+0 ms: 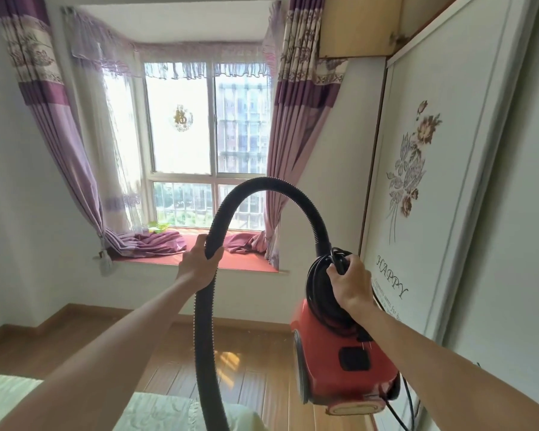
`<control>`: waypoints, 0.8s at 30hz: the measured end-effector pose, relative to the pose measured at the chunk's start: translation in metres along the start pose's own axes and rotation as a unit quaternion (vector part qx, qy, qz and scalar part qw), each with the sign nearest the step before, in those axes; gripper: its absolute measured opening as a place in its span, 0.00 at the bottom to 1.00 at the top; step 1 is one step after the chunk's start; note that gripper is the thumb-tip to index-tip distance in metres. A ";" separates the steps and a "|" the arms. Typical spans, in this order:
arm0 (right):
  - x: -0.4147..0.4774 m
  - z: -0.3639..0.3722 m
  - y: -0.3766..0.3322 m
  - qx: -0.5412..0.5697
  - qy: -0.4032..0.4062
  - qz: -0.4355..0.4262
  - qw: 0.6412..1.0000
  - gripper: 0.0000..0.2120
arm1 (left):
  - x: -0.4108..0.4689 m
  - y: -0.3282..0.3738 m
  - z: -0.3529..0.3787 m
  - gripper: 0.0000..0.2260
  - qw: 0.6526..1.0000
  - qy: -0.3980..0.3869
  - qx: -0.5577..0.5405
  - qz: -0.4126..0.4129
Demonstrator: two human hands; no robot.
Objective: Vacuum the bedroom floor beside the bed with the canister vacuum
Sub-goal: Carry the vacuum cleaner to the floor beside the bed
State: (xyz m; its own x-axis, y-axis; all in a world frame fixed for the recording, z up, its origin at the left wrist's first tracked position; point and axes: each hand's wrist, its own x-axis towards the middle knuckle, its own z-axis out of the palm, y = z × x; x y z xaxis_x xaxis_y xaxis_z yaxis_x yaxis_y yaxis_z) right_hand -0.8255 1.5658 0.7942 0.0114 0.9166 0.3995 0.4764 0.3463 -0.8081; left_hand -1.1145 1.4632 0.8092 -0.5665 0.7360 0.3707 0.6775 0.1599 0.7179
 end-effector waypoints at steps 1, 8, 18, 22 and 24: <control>0.010 0.003 0.004 -0.001 0.000 -0.003 1.000 0.09 | 0.008 0.001 0.009 0.18 1.000 0.001 0.000 -0.004; 0.073 0.023 0.029 -0.011 -0.008 -0.013 1.000 0.10 | 0.059 0.002 0.055 0.17 1.000 0.006 0.000 -0.021; 0.157 0.074 0.058 -0.012 -0.008 -0.001 1.000 0.09 | 0.155 -0.007 0.109 0.17 1.000 -0.013 0.018 -0.022; 0.201 0.110 0.068 -0.017 -0.010 0.003 1.000 0.10 | 0.207 -0.021 0.134 0.17 1.000 -0.013 0.012 -0.022; 0.226 0.131 0.070 -0.022 -0.012 -0.007 1.000 0.10 | 0.238 -0.030 0.145 0.17 1.000 -0.012 0.007 -0.024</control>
State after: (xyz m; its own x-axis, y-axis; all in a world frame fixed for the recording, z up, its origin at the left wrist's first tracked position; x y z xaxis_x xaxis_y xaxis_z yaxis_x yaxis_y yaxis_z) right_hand -0.9043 1.8231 0.7712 -0.0165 0.9169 0.3988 0.5149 0.3497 -0.7827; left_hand -1.2017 1.7288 0.7900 -0.5870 0.7424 0.3229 0.6573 0.2042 0.7254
